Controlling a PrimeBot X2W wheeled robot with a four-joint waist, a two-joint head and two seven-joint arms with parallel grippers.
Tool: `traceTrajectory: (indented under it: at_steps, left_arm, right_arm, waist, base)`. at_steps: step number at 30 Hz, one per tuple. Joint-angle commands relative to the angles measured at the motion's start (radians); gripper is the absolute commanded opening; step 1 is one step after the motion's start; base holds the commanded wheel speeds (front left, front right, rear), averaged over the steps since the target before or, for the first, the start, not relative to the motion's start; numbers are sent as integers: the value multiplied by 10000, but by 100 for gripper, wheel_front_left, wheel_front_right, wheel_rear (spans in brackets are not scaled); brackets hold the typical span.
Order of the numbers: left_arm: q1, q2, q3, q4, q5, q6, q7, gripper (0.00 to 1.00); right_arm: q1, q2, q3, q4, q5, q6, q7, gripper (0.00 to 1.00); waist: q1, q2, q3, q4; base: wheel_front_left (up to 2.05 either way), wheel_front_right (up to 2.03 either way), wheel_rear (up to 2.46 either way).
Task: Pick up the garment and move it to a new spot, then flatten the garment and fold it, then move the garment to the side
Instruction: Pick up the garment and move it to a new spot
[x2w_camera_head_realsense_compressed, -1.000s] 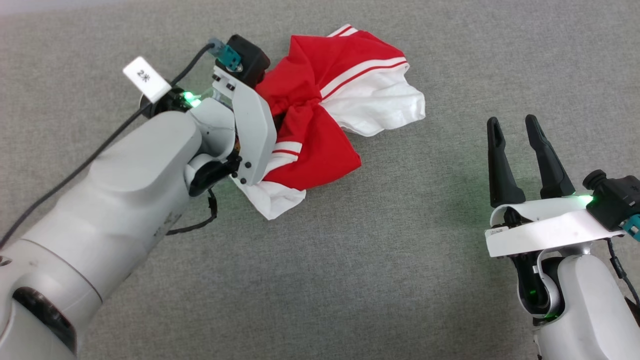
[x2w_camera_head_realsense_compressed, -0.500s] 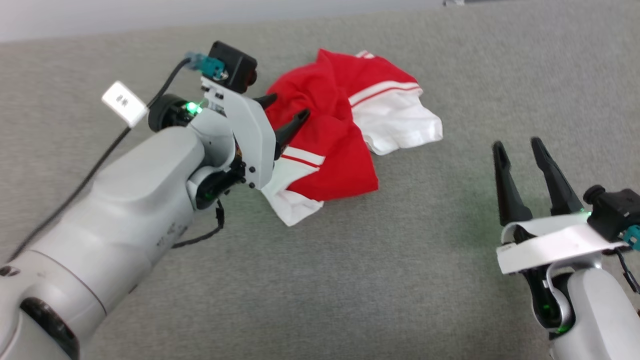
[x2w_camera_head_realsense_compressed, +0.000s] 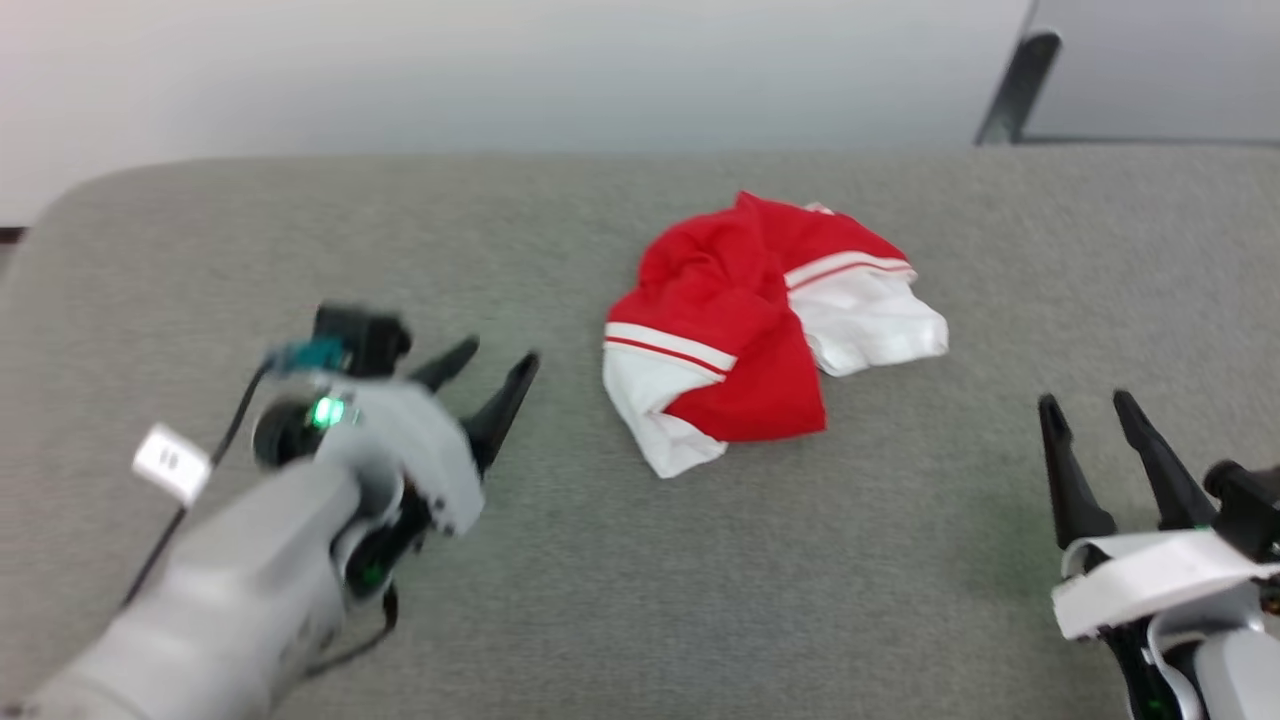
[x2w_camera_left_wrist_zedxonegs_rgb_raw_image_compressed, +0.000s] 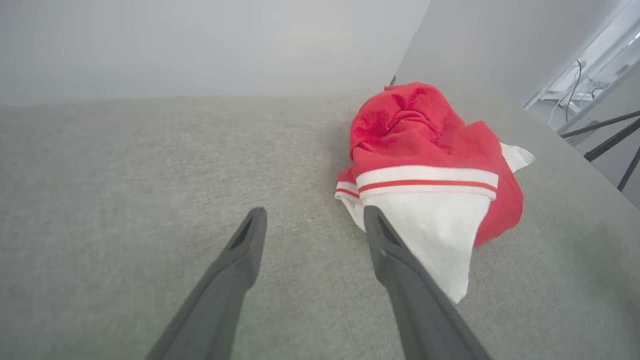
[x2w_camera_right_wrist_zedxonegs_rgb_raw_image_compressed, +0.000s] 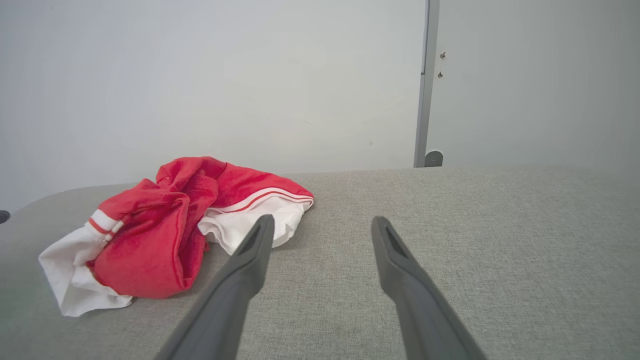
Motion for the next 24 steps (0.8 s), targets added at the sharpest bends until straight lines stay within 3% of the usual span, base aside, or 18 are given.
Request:
traceTrajectory:
  at_steps: [1,4,6,12,16,24]
  left_arm:
    - [443,39,192,25,-134,37,-157,100]
    - [1191,206,685,-13,-43,264,-319,100]
    - [1635,250,1555,-295,151,400,-340,100]
    - [3772,597,4415,-1631,2151,1149,-323,100]
    - [6052,603,6630,-3150,3596,1434,-322,100]
    - [8545,517,8849,-4849,5414,1737,-324,100]
  right_arm:
    - [212,-42,-123,-90,-20,-3,83,100]
    - [570,-109,-388,-246,-56,-3,243,100]
    - [816,-109,-582,-361,-80,-3,338,100]
    - [1529,-25,-1077,-669,-152,-3,569,100]
    - [2194,11,-1499,-898,-257,-3,726,100]
    - [2852,49,-1921,-1316,-304,-3,974,100]
  waist:
    - [0,0,-597,624]
    - [0,0,-760,837]
    - [0,0,-848,958]
    - [0,0,-1089,1054]
    - [0,0,-1442,994]
    - [0,0,-1778,888]
  base:
    - [0,0,0]
    - [0,0,0]
    - [0,0,0]
    - [0,0,0]
    - [0,0,0]
    - [0,0,0]
